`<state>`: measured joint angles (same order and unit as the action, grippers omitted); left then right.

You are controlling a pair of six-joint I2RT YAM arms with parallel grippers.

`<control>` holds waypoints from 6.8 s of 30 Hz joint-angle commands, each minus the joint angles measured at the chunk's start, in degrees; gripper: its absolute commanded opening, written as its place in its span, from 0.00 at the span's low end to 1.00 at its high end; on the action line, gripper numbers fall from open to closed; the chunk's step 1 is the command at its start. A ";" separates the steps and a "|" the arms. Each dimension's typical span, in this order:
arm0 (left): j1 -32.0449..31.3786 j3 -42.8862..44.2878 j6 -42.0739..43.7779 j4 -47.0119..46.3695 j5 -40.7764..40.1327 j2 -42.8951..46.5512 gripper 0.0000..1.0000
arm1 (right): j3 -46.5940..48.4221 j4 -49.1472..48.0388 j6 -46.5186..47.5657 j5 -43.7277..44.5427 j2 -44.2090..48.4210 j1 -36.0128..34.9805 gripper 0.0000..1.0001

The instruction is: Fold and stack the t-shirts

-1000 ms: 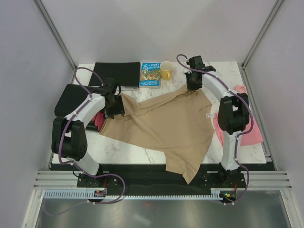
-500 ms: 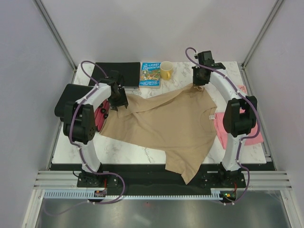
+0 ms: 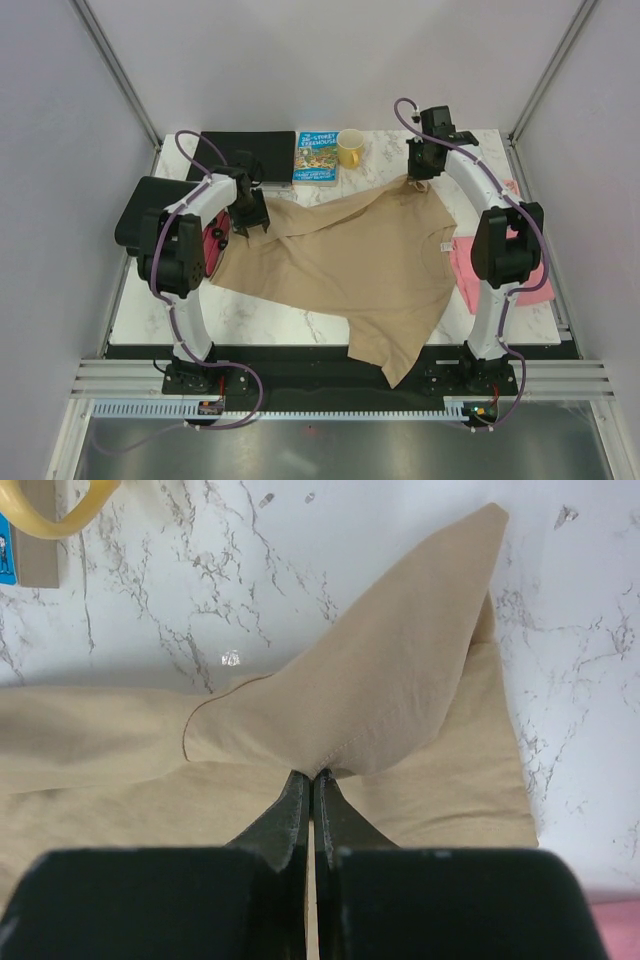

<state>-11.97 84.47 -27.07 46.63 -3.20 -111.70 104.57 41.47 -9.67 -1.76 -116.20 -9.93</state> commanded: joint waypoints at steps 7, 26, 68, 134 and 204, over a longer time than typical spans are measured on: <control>0.45 0.44 2.02 2.50 -2.68 -0.10 0.60 | 2.57 -0.34 -1.05 -1.76 1.50 1.41 0.00; 0.45 1.05 2.02 1.80 -2.07 -4.14 0.53 | 1.95 -0.78 -1.49 -3.34 1.86 2.20 0.00; 0.89 10.61 -3.77 2.68 -1.19 10.97 0.02 | 1.06 -1.75 -2.46 -4.74 4.32 4.84 0.00; 0.98 21.18 -5.45 16.91 -4.36 50.89 0.02 | -4.82 9.42 -5.80 9.04 60.13 7.03 0.00; 0.89 8.61 0.70 6.54 -10.07 14.41 0.02 | -11.42 3.97 -6.06 15.73 16.02 0.18 0.00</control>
<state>-11.60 89.56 -29.23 55.02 -9.41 -96.07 88.47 46.63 -16.71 11.49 -95.00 -7.84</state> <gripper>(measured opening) 0.029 0.010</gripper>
